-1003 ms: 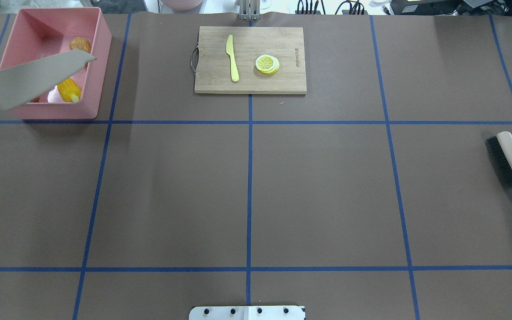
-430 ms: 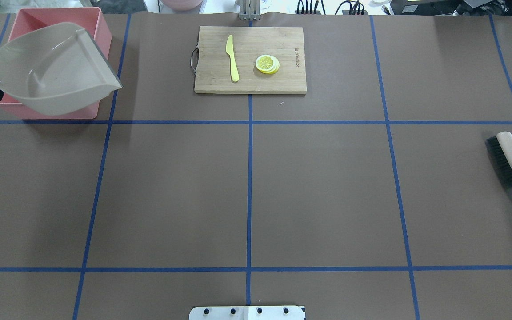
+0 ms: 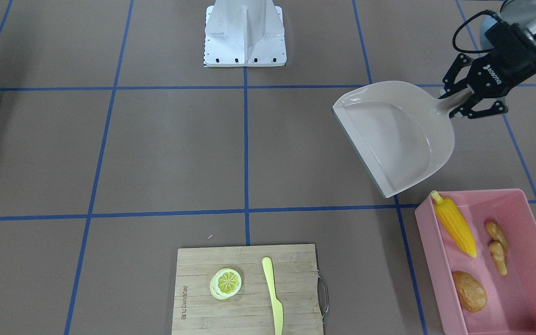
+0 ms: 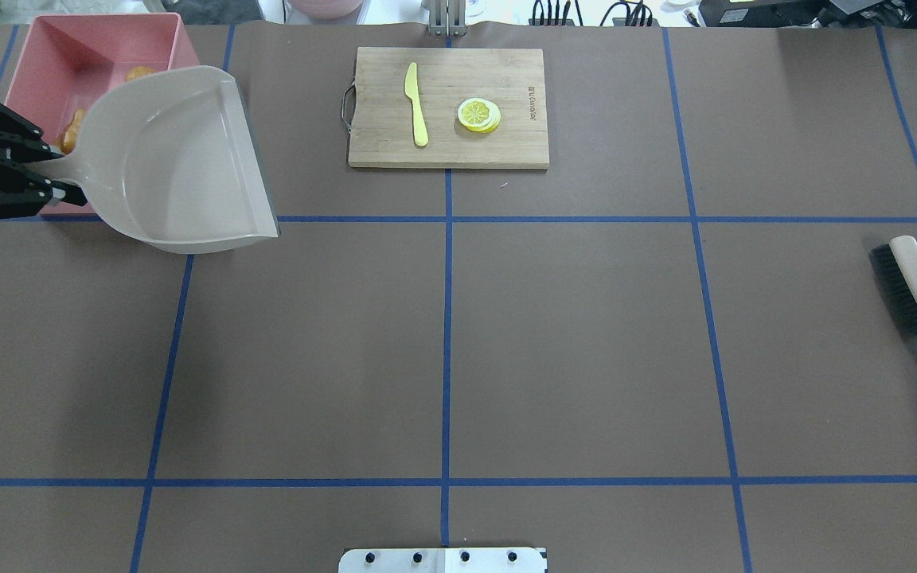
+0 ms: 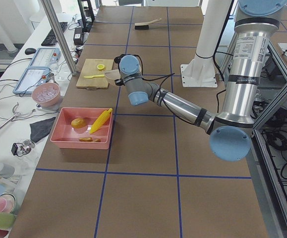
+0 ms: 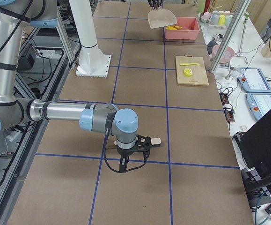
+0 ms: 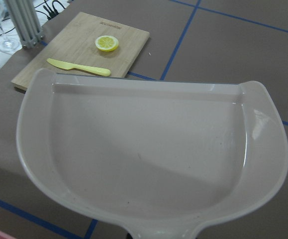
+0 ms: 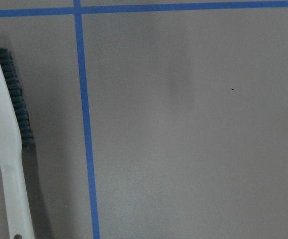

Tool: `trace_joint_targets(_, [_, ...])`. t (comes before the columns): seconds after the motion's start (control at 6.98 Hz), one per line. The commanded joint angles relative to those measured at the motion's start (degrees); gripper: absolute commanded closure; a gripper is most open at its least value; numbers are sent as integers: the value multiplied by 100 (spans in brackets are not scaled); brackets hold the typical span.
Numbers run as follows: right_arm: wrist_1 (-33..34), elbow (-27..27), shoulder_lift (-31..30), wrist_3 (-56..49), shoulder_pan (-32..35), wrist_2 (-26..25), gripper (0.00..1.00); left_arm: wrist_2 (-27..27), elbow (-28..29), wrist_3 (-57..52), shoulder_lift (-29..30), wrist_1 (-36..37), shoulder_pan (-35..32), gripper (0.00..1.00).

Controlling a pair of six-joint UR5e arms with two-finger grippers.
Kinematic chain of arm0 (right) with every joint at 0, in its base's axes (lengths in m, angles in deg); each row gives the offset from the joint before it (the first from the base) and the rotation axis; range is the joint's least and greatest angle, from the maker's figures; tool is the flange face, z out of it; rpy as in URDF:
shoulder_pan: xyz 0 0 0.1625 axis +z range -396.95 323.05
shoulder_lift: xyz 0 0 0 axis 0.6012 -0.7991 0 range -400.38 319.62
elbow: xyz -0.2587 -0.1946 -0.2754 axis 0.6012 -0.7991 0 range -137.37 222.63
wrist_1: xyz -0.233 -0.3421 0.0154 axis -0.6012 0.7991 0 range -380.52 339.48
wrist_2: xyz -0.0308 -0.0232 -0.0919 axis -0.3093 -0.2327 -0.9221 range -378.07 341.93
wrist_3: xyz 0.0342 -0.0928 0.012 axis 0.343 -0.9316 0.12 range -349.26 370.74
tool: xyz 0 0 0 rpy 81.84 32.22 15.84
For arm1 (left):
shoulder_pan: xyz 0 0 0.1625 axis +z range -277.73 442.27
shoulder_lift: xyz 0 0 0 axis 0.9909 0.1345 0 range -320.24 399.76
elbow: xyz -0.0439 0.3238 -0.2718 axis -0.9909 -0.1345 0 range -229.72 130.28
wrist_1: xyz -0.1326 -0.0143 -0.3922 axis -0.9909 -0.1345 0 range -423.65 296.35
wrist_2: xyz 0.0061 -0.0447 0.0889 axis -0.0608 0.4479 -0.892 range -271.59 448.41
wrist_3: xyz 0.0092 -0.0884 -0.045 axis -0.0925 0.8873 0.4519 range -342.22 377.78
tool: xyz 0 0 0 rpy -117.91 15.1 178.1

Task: Sweep and dump trash into bin
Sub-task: 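Raise the empty dustpan with the left gripper and carry it toward the table center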

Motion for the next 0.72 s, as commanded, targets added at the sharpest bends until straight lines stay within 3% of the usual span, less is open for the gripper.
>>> trace_joint_targets(0.0, [-4,-24,-19,27,0,102,0,-363,-91,-681,147,80,395,100])
trace_joint_targets(0.29, [-4,-120,-37,45,0,129,0,-1258,-32,-3505,139,253,685,100])
trace_joint_targets(0.57, [-13,-244,-2,45,0,147,0,-1288,188,-2634,200,694,1341,100])
